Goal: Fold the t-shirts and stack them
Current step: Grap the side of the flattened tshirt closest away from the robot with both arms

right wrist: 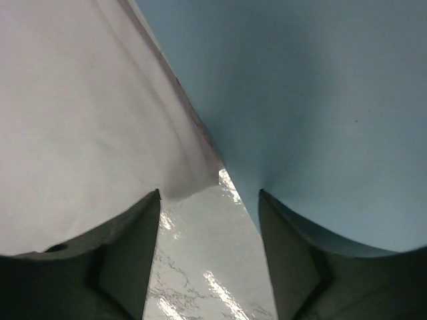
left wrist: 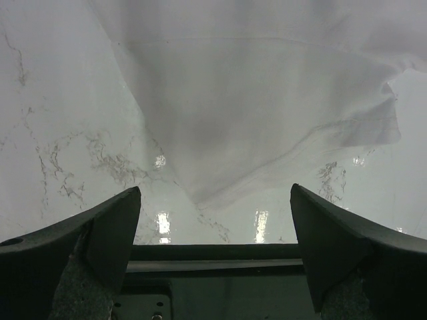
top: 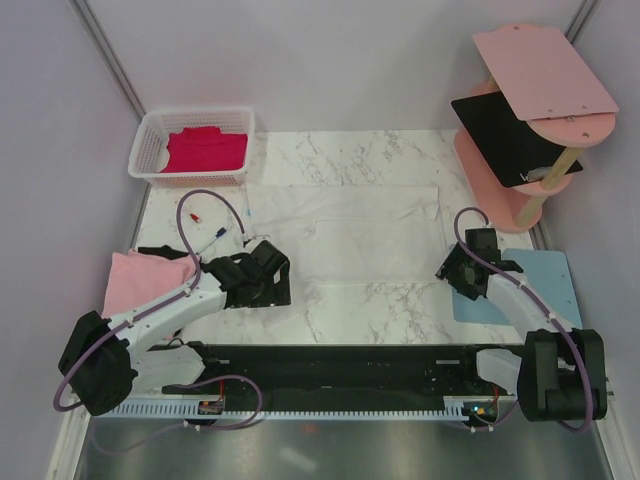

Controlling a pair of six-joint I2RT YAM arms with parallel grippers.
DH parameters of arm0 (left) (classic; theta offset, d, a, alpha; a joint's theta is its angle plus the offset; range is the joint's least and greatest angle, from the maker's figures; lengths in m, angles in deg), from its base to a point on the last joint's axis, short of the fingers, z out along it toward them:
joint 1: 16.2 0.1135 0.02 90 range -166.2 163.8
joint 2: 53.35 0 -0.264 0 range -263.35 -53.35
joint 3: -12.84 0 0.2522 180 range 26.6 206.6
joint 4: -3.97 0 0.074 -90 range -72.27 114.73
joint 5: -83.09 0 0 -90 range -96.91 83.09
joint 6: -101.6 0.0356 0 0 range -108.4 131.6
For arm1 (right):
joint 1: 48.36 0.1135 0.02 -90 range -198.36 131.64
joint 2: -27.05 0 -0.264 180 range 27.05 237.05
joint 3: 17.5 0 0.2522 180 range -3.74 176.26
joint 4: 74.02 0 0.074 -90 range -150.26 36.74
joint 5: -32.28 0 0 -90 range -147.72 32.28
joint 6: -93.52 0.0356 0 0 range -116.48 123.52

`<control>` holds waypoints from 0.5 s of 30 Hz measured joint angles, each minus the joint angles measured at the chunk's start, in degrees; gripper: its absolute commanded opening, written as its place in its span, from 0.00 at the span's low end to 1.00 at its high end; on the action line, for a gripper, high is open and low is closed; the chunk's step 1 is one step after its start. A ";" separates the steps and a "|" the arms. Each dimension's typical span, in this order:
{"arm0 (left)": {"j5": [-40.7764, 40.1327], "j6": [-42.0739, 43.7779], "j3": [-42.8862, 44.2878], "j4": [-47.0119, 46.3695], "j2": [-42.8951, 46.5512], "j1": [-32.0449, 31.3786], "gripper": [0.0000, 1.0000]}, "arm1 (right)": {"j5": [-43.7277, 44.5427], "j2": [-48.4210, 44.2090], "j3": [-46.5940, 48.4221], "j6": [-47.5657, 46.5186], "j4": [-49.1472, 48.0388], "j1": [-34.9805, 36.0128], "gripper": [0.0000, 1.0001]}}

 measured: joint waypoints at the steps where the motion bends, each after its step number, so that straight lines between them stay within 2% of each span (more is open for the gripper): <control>1: -0.02 -0.07 0.00 -0.15 0.00 -0.11 0.99 | -0.68 0.70 -0.50 0.15 -0.85 0.00 0.48; 2: -0.02 -0.09 0.00 -0.24 0.00 -0.20 0.99 | -1.09 1.31 -0.96 0.22 -1.60 0.00 0.41; 3: -0.02 -0.11 0.00 -0.42 0.00 -0.35 0.99 | -1.53 1.57 -1.07 0.42 -2.56 0.00 0.25; 6: -0.02 -0.17 -0.15 -1.14 -0.11 -0.87 1.00 | -3.06 3.15 -1.64 0.63 -5.25 -0.02 0.02; 11: 0.00 -2.43 -2.71 -1.99 -0.42 -1.16 0.99 | -4.31 4.35 -2.10 1.36 -8.44 -0.04 0.00; 15: 0.09 -5.60 -6.69 -2.36 1.01 -1.16 0.93 | -4.33 4.33 -2.36 1.36 -9.44 -0.04 0.00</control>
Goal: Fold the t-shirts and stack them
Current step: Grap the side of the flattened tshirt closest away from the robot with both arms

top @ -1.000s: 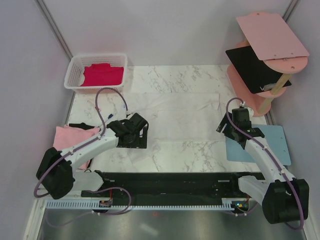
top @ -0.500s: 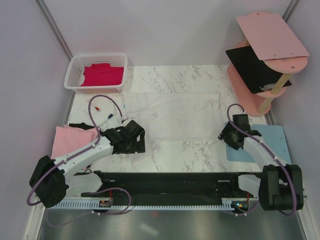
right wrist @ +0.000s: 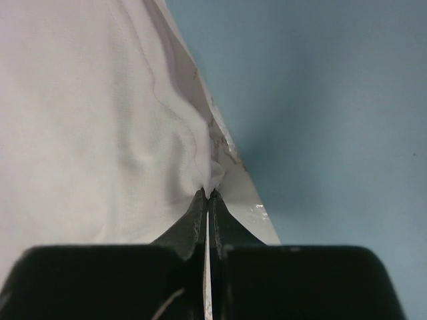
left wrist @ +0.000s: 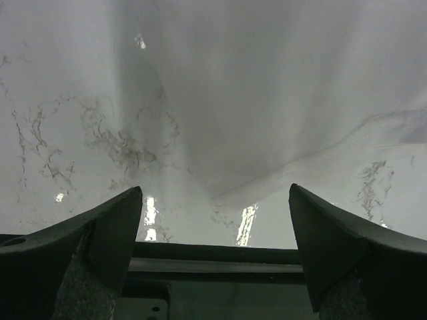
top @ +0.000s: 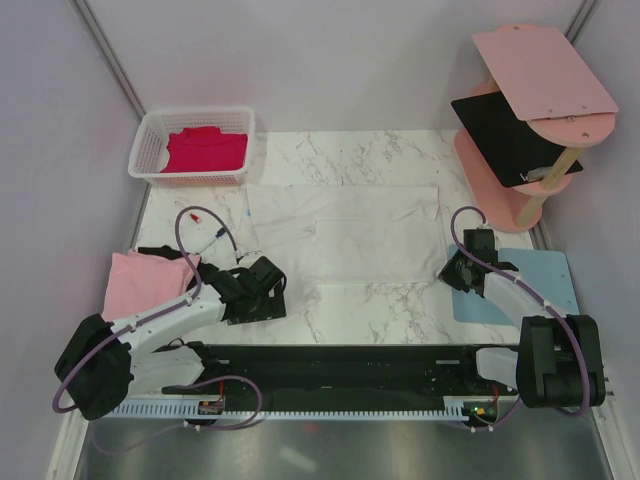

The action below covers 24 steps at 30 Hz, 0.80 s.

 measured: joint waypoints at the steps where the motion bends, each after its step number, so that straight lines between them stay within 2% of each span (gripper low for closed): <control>1: 0.11 -0.87 -0.98 0.02 0.66 0.00 0.92 | 0.00 0.00 0.00 -0.02 -0.17 0.00 0.00; 6: 1.44 -4.74 -4.83 -0.63 3.45 0.00 0.86 | -0.33 0.13 -0.09 -0.02 -1.46 0.00 0.00; 14: 0.96 -9.64 -9.77 -4.04 10.73 0.00 0.82 | -1.68 1.44 -0.09 -0.28 -3.30 0.00 0.00; 18: 1.22 -10.23 -9.77 -5.22 10.01 0.00 0.81 | -2.71 2.29 -0.09 -0.24 -4.81 0.00 0.00; 20: 1.60 -10.21 -8.76 -5.88 7.65 0.00 0.78 | -3.08 2.60 -0.09 -0.22 -5.40 0.00 0.00; 22: 2.29 -10.14 -6.82 -6.51 3.74 0.00 0.58 | -3.54 2.89 -0.09 -0.22 -5.88 0.00 0.00; 23: 2.69 -10.08 -5.62 -6.84 1.66 0.00 0.44 | -3.76 2.95 -0.09 -0.22 -6.01 0.00 0.00; 24: 2.99 -9.88 -4.61 -7.32 -0.52 0.00 0.02 | -3.91 2.99 -0.09 -0.22 -6.08 0.00 0.00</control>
